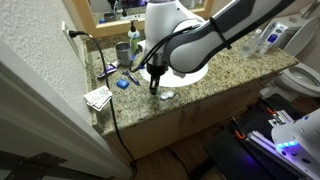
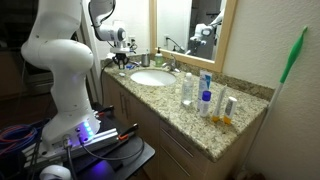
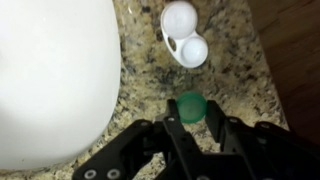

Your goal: Place the green lid on the white object

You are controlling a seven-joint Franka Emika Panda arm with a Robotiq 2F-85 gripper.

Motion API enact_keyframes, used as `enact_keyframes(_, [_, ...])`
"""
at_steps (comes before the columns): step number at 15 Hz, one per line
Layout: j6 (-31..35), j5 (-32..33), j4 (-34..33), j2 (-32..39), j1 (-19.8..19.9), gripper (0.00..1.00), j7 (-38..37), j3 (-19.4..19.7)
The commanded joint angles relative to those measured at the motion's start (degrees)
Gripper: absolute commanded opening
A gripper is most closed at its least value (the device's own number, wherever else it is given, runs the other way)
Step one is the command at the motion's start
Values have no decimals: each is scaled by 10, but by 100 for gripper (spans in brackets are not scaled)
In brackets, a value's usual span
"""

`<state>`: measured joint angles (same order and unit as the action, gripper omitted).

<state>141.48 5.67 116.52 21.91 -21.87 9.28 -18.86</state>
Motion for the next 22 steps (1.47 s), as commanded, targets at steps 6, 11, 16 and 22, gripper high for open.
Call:
enact_keyframes(6, [76,-65,171,-130,24,8,6,-16])
enact_keyframes(11, [74,-52,154,-116,18,33,-5,-12])
enact_keyframes(16, [67,-33,131,-95,15,8,-10,-7])
enact_keyframes(22, [60,-34,110,-67,15,8,-7,-9])
